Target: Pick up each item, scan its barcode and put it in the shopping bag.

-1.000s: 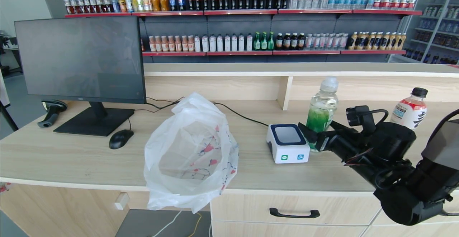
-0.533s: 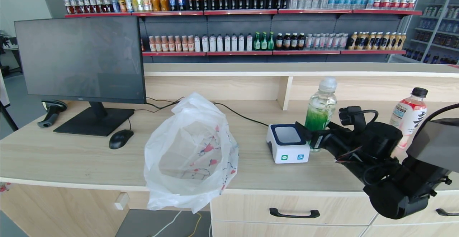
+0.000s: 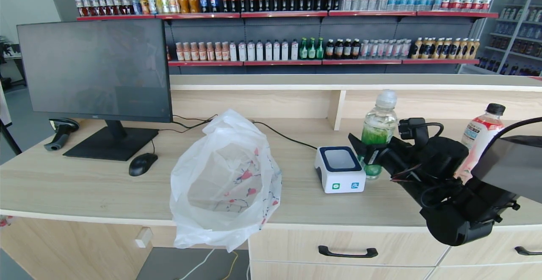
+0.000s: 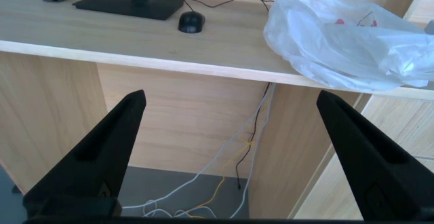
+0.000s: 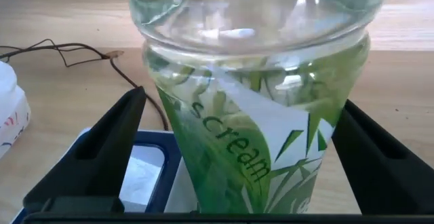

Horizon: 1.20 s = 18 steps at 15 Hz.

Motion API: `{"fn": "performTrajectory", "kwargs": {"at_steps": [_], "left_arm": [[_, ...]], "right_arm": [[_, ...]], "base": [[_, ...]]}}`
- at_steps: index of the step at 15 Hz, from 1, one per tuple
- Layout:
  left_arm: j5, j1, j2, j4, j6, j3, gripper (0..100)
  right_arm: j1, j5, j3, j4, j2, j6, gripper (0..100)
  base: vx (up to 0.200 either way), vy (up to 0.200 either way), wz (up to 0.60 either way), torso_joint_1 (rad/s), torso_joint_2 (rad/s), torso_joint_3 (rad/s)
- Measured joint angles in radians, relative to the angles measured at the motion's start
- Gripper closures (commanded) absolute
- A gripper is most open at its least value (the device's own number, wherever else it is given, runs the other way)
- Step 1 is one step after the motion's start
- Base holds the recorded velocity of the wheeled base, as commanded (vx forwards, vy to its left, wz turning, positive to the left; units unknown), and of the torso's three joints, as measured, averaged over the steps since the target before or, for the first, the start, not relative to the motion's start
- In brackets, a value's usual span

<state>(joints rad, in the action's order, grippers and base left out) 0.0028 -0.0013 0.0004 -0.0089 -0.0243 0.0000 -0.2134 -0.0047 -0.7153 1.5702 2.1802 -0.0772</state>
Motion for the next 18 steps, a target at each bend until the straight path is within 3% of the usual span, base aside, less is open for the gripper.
{"fn": "performTrajectory", "kwargs": {"at_steps": [2,3,18], "left_arm": [[0.0,0.0,0.0,0.0,0.0,0.0,0],[0.0,0.0,0.0,0.0,0.0,0.0,0],[0.0,0.0,0.0,0.0,0.0,0.0,0]], "right_arm": [[0.011,0.0,-0.008,0.0,0.005,0.007,0],[0.014,0.0,-0.006,0.0,0.007,0.01,100],[0.018,0.0,-0.027,-0.005,-0.002,0.007,100]], "base": [[0.0,0.0,0.0,0.0,0.0,0.0],[0.0,0.0,0.0,0.0,0.0,0.0],[0.0,0.0,0.0,0.0,0.0,0.0]]}}
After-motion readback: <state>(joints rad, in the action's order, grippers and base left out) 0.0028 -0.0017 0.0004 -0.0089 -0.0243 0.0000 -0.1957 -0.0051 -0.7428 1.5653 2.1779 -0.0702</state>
